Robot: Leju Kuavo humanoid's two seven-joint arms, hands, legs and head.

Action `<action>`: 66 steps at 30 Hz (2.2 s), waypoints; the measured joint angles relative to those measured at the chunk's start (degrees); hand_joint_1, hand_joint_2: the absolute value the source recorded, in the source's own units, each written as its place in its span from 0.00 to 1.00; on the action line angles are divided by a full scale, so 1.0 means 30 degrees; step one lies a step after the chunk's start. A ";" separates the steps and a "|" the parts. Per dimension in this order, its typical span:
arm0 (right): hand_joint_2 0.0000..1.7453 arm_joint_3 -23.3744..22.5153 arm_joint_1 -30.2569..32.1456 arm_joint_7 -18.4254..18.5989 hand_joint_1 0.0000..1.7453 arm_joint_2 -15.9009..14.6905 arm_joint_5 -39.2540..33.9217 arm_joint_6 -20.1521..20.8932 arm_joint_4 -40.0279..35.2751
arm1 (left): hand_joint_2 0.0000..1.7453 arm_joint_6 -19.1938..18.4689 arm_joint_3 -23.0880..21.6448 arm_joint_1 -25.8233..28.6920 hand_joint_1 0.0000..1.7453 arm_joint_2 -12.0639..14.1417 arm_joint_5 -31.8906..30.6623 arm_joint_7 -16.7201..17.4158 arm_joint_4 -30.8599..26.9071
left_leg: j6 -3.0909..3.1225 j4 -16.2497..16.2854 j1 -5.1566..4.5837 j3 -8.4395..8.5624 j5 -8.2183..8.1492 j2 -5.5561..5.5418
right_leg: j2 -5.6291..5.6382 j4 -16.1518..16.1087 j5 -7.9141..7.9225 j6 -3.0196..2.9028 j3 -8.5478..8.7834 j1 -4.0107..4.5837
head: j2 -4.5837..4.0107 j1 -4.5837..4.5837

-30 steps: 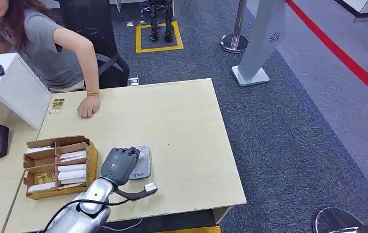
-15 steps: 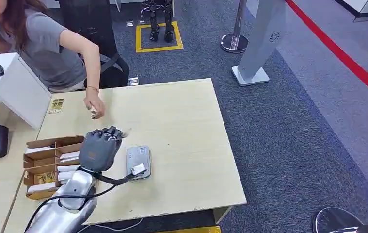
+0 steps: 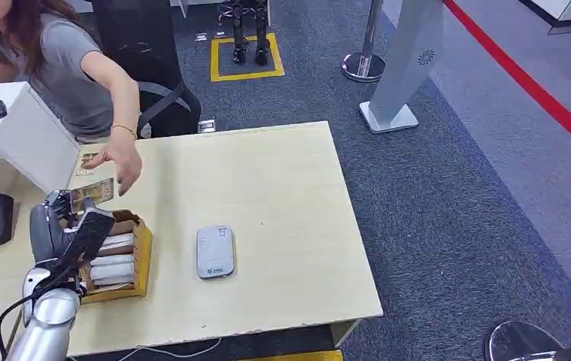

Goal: Pass the card to the sensor for recognition and then transmit it.

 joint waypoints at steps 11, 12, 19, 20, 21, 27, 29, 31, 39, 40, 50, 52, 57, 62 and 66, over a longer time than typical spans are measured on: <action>0.00 0.0000 -0.0007 0.0000 0.00 0.0000 0.0000 -0.0022 0.0000 | 1.00 -0.0095 0.0917 0.0081 1.00 -0.0277 0.0080 -0.0015 0.0197 | 0.0000 0.0001 0.0002 -0.0003 0.0000 -0.0002 | -0.0001 -0.0001 0.0001 0.0002 0.0002 -0.0002 | 0.0000 0.0000; 0.00 0.0000 -0.0010 0.0000 0.00 0.0000 0.0000 -0.0029 0.0000 | 1.00 -0.0102 0.0924 0.0080 1.00 -0.0299 0.0080 -0.0015 0.0197 | 0.0000 0.0001 0.0004 -0.0002 0.0000 -0.0002 | -0.0001 -0.0001 0.0001 0.0002 0.0002 -0.0002 | 0.0000 0.0000; 0.00 0.0000 -0.0010 -0.0153 0.00 0.0000 -0.0066 -0.0102 0.0000 | 1.00 -0.0357 0.0946 0.0074 1.00 -0.0437 0.0197 -0.0015 0.0197 | 0.0000 0.0000 0.0005 -0.0003 -0.0001 0.0000 | 0.0000 -0.0001 0.0001 0.0001 -0.0001 -0.0002 | -0.0007 0.0000; 0.00 0.0000 -0.0010 -0.0168 0.00 0.0000 -0.0073 -0.0102 0.0000 | 1.00 -0.0386 0.0946 0.0074 1.00 -0.0452 0.0204 -0.0022 0.0196 | 0.0000 0.0000 0.0004 -0.0003 -0.0001 0.0000 | 0.0000 -0.0001 0.0001 0.0001 -0.0001 -0.0002 | 0.0000 0.0000; 0.00 0.0000 -0.0011 -0.0182 0.00 0.0000 -0.0080 -0.0102 0.0000 | 1.00 -0.0415 0.0946 0.0074 1.00 -0.0459 0.0218 -0.0015 0.0196 | 0.0000 0.0000 0.0004 -0.0003 -0.0001 0.0000 | 0.0000 -0.0001 0.0001 0.0001 0.0000 -0.0002 | 0.0000 0.0000; 0.00 0.0000 -0.0008 -0.0175 0.00 0.0000 -0.0109 -0.0095 0.0000 | 1.00 -0.0444 0.0953 0.0109 0.00 -0.0488 0.0422 -0.0014 0.0197 | 0.0000 0.0000 0.0004 -0.0003 -0.0001 -0.0001 | -0.0002 -0.0001 0.0001 0.0001 0.0002 -0.0002 | -0.0007 0.0000; 0.00 0.0000 -0.0006 -0.0168 0.00 0.0000 -0.0117 -0.0095 0.0000 | 1.00 -0.0459 0.0953 0.0182 0.00 -0.0539 0.0415 -0.0014 0.0189 | 0.0000 0.0000 0.0003 -0.0003 -0.0001 -0.0001 | -0.0001 -0.0001 0.0001 0.0001 0.0002 -0.0002 | -0.0007 0.0000; 0.00 0.0000 -0.0005 -0.0168 0.00 0.0000 -0.0182 -0.0095 0.0000 | 1.00 -0.0473 0.0953 0.0357 0.00 -0.0604 0.0111 -0.0058 0.0015 | 0.0000 0.0000 0.0003 -0.0002 -0.0001 0.0001 | 0.0001 -0.0002 0.0001 0.0001 -0.0001 -0.0002 | 0.0000 0.0000; 0.00 0.0000 0.0007 -0.0168 0.00 0.0000 -0.0291 -0.0095 0.0000 | 1.00 -0.0437 0.0691 0.1318 0.00 -0.0809 -0.0991 -0.0131 -0.1961 | 0.0001 0.0001 0.0004 -0.0003 -0.0002 0.0005 | 0.0004 -0.0003 0.0000 0.0001 -0.0006 -0.0002 | -0.0007 0.0000; 0.00 0.0000 0.0017 -0.0168 0.00 0.0000 -0.0313 -0.0095 0.0000 | 1.00 -0.0437 0.0581 0.1450 0.00 -0.0823 -0.1042 -0.0138 -0.2274 | 0.0001 0.0001 0.0004 -0.0003 -0.0002 0.0003 | 0.0002 -0.0003 0.0000 0.0001 -0.0006 -0.0002 | 0.0000 0.0007; 0.00 -0.0029 0.0017 -0.0189 0.00 0.0007 -0.0517 -0.0095 0.0000 | 1.00 0.0175 -0.0548 0.2596 0.00 -0.0473 -0.5198 0.0562 -0.5021 | 0.0001 0.0001 0.0004 -0.0004 -0.0002 0.0000 | -0.0001 -0.0003 0.0000 0.0001 -0.0005 -0.0002 | -0.0007 0.0007; 0.00 -0.0058 0.0022 -0.0182 0.00 0.0007 -0.0575 -0.0087 0.0000 | 1.00 -0.0404 -0.1069 0.2644 0.00 0.0104 -0.6720 0.1294 -0.5811 | 0.0001 0.0001 0.0005 -0.0003 -0.0002 0.0001 | 0.0000 -0.0003 0.0000 0.0001 -0.0006 -0.0002 | 0.0000 0.0000; 0.00 -0.0139 0.0043 -0.0175 0.00 0.0007 -0.0685 0.0066 0.0000 | 1.00 -0.2594 -0.2348 0.2636 0.00 0.1896 -0.8474 0.2048 -0.7294 | 0.0000 -0.0001 0.0007 -0.0002 -0.0001 0.0005 | 0.0006 -0.0001 0.0000 0.0000 -0.0011 -0.0002 | 0.0000 -0.0007; 0.00 -0.0175 0.0051 -0.0167 0.00 0.0007 -0.0853 0.0080 0.0000 | 1.00 -0.3322 -0.3258 0.2753 0.00 0.3163 -0.9414 0.2419 -0.7971 | 0.0000 -0.0006 0.0006 -0.0003 -0.0002 0.0006 | 0.0006 0.0000 0.0000 0.0000 -0.0007 -0.0002 | 0.0000 0.0000; 0.00 -0.0269 0.0076 -0.0117 0.00 0.0029 -0.0969 0.0037 0.0000 | 1.00 -0.3410 -0.3716 0.3405 0.00 0.3977 -0.9885 0.2724 -0.8116 | 0.0000 -0.0005 0.0005 -0.0006 -0.0003 0.0006 | 0.0007 -0.0002 -0.0002 0.0000 -0.0008 -0.0002 | 0.0000 0.0000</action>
